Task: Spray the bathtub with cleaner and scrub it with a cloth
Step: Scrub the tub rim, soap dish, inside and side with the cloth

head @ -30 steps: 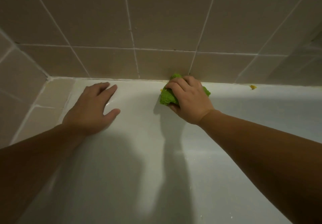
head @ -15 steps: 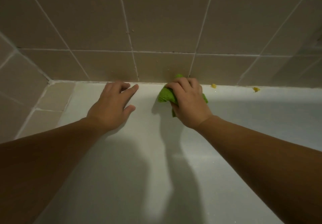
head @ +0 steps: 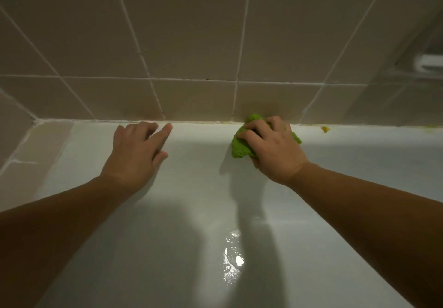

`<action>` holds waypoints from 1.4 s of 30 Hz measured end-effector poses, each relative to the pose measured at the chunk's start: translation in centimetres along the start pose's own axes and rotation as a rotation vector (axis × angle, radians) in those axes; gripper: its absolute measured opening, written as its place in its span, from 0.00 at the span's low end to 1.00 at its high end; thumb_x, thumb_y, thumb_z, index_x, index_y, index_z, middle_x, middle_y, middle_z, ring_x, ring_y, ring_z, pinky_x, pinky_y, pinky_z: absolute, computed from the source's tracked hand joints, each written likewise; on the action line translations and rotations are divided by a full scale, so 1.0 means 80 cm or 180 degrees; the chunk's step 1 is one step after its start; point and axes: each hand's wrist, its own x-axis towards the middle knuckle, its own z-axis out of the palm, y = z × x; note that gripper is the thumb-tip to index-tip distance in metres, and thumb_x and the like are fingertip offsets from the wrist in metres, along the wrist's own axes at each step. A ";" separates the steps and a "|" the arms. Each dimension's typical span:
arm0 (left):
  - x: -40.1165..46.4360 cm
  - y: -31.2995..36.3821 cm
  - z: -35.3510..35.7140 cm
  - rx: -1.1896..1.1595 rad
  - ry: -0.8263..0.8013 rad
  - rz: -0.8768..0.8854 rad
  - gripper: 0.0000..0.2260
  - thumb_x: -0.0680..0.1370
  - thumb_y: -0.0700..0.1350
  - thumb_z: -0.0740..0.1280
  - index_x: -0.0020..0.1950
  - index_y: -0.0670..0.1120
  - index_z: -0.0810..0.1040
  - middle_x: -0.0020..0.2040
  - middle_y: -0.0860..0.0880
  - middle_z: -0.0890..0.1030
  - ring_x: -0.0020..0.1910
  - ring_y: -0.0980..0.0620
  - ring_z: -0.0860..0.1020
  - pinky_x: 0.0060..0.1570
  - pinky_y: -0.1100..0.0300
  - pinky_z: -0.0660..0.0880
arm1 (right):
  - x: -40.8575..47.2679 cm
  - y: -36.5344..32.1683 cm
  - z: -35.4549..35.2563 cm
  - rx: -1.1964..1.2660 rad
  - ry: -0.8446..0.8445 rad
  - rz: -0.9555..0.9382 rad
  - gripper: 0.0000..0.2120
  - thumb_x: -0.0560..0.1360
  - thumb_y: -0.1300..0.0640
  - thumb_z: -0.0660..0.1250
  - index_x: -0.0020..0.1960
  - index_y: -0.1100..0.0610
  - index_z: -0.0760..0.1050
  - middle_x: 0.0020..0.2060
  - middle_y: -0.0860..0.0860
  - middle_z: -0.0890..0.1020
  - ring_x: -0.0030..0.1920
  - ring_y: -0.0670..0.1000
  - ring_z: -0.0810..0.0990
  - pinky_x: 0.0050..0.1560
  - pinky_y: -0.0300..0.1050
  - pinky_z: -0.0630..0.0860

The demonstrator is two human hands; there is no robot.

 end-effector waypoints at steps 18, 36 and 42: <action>0.031 0.173 0.024 0.0179 -0.0250 -0.0371 0.29 0.83 0.52 0.62 0.83 0.52 0.56 0.75 0.43 0.66 0.73 0.39 0.63 0.75 0.32 0.54 | -0.062 0.046 -0.005 0.0159 0.0322 0.1299 0.23 0.74 0.44 0.61 0.65 0.53 0.74 0.63 0.54 0.74 0.61 0.61 0.67 0.64 0.64 0.66; 0.043 0.261 0.010 -0.0190 -0.0582 -0.0559 0.39 0.78 0.60 0.67 0.84 0.56 0.50 0.76 0.42 0.59 0.76 0.39 0.57 0.77 0.37 0.59 | -0.083 0.098 -0.057 0.0087 0.0376 0.0936 0.19 0.71 0.59 0.72 0.62 0.55 0.77 0.59 0.56 0.77 0.56 0.64 0.71 0.54 0.59 0.71; 0.046 0.279 0.020 -0.0222 -0.0478 -0.0526 0.41 0.75 0.60 0.68 0.83 0.56 0.52 0.73 0.40 0.61 0.72 0.38 0.58 0.75 0.38 0.59 | -0.078 0.082 -0.031 -0.0005 0.0048 0.1601 0.21 0.76 0.46 0.65 0.65 0.54 0.74 0.63 0.55 0.74 0.60 0.62 0.69 0.59 0.60 0.68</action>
